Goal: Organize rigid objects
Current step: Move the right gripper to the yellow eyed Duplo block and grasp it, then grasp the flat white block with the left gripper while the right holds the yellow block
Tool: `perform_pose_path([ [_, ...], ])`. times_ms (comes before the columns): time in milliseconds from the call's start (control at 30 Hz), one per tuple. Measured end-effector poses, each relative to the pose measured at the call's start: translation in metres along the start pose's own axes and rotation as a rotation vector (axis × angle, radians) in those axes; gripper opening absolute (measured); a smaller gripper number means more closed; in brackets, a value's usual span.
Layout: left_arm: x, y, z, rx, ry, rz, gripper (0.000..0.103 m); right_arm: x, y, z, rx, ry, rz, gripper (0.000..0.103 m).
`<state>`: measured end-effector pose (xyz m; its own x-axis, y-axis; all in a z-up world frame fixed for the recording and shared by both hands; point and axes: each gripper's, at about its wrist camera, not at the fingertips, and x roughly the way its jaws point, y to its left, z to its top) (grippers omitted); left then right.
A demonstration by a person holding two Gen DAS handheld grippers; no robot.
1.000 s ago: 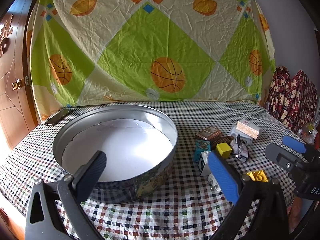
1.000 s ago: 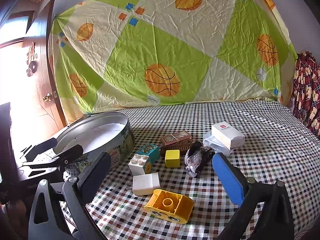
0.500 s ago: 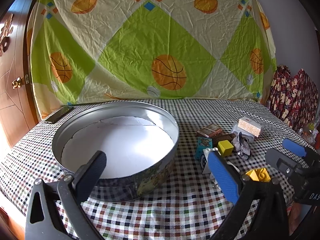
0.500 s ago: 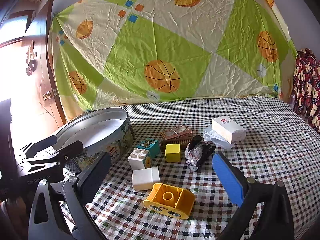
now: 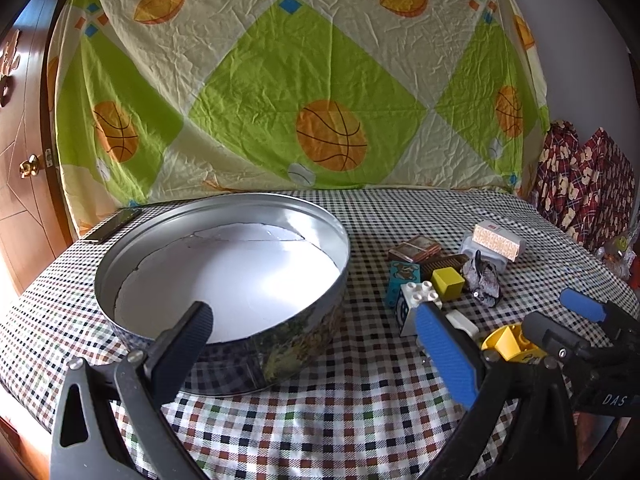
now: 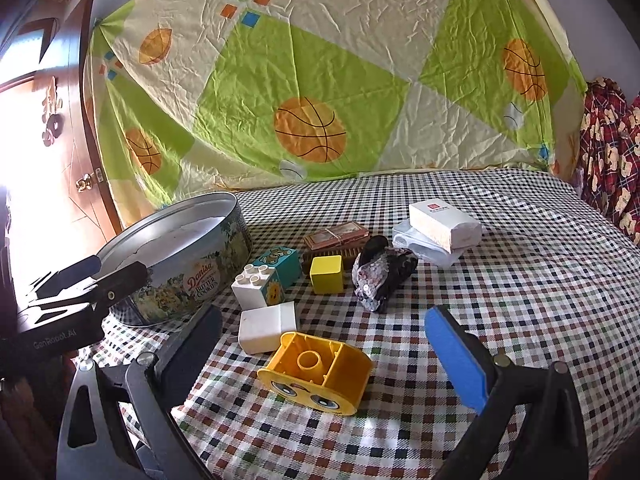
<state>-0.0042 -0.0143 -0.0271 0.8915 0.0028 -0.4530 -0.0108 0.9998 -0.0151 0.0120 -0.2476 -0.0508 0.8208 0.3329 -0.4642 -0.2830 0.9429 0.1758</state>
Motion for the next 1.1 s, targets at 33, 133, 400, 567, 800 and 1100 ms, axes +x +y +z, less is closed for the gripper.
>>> perform_pose_path([
  [33,0.000,0.000,-0.001,-0.002,-0.001,-0.003,0.103,0.000,0.000,0.000,-0.001,-0.001,-0.001,0.102],
  [133,0.001,-0.002,-0.004,-0.005,0.004,-0.011,0.103,0.000,0.001,-0.002,-0.007,0.000,-0.007,0.102],
  [400,0.007,-0.010,-0.014,0.001,0.022,-0.026,0.103,0.010,0.005,-0.015,-0.047,0.043,-0.019,0.102],
  [567,0.008,-0.018,-0.016,0.020,0.023,-0.045,0.103,0.017,0.004,-0.020,-0.059,0.075,-0.023,0.102],
  [800,0.010,-0.027,-0.019,0.043,0.029,-0.070,0.103,0.029,-0.003,-0.026,-0.041,0.125,0.010,0.071],
  [1100,0.021,-0.050,-0.018,0.072,0.065,-0.123,0.102,0.011,-0.021,-0.016,0.004,0.024,-0.056,0.071],
])
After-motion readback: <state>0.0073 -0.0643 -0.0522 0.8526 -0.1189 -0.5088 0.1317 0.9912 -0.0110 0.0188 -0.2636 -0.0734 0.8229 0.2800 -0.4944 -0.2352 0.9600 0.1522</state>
